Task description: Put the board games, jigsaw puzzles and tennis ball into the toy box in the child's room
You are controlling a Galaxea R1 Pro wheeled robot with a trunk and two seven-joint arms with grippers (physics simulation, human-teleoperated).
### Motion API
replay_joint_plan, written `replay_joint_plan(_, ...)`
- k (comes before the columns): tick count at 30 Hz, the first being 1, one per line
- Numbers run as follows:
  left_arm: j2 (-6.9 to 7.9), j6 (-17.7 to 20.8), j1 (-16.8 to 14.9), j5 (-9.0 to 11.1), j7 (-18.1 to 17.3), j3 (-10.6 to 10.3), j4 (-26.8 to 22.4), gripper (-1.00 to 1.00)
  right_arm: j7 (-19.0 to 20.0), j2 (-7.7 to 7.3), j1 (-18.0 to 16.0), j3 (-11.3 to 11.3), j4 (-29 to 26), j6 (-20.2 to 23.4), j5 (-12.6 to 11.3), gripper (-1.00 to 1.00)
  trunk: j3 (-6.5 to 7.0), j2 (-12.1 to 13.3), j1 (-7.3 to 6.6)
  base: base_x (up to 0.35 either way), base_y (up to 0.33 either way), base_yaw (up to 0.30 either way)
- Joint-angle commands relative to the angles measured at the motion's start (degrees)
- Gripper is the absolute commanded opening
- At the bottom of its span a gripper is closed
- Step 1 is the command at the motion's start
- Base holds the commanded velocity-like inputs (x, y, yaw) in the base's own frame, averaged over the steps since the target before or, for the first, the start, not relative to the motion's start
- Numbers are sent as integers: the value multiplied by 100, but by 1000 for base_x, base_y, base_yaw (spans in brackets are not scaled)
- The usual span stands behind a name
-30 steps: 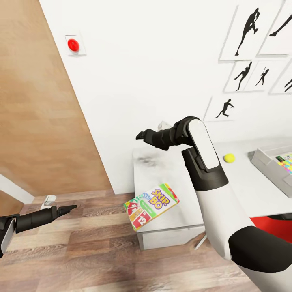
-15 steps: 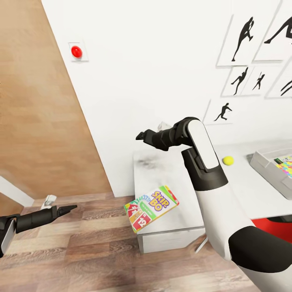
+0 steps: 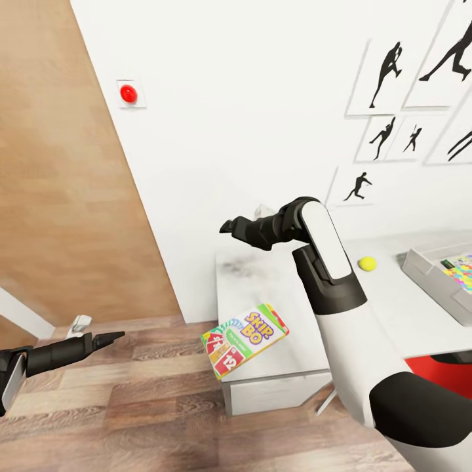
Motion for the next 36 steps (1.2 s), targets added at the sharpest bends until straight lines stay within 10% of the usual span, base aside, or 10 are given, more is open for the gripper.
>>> replay_joint_plan(1,1,59,-4,14,-12,3,0,100,-59,2,15,-2,-2,39,-45,100,-1,-11,4,0,0,0)
replay_joint_plan(15,1,59,-4,17,-18,-4,0,100,-47,2,149,0,-2,51,432,100,130,-11,4,-15,0,0)
replay_joint_plan(36,1,59,-4,14,-15,-4,0,100,-40,2,237,286,42,-123,487,100,327,-11,4,-39,0,0)
